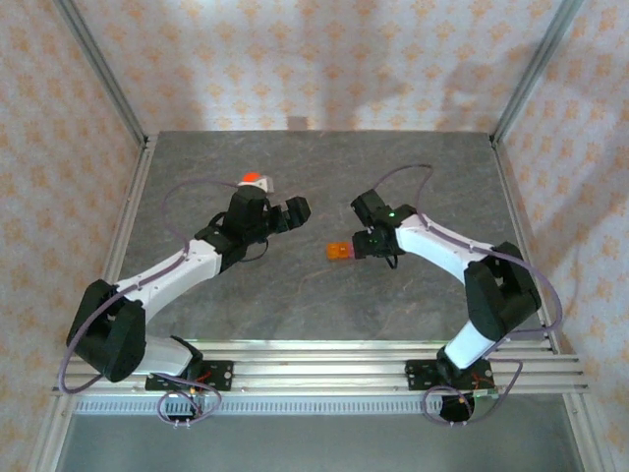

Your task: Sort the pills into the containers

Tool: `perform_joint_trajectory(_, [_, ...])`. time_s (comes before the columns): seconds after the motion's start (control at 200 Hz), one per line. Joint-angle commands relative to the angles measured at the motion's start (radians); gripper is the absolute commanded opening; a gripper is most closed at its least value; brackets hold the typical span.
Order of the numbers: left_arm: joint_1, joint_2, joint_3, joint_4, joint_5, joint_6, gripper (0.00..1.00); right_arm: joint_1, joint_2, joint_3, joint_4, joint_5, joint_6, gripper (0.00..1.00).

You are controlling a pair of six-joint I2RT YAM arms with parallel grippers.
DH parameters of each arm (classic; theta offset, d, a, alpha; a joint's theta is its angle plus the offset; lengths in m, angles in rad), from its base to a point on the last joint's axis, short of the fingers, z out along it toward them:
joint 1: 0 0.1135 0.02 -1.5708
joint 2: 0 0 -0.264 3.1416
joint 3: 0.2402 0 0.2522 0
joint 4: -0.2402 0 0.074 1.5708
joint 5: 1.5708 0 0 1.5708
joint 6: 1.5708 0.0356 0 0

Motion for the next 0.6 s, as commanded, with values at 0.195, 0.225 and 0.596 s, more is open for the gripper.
perform_joint_trajectory(0.195, [-0.073, 0.07, 0.135, -0.284, -0.165, 0.315, 1.0, -0.114, 0.049, 0.019, 0.113, -0.204, 0.09, 0.77])
perform_joint_trajectory(0.225, [-0.082, 0.082, 0.147, -0.299, -0.176, 0.332, 1.0, -0.117, 0.056, 0.019, 0.122, -0.211, 0.093, 0.77])
perform_joint_trajectory(0.596, [-0.193, 0.241, 0.272, -0.427, -0.248, 0.526, 1.0, -0.148, 0.122, -0.015, 0.184, -0.254, 0.115, 0.76])
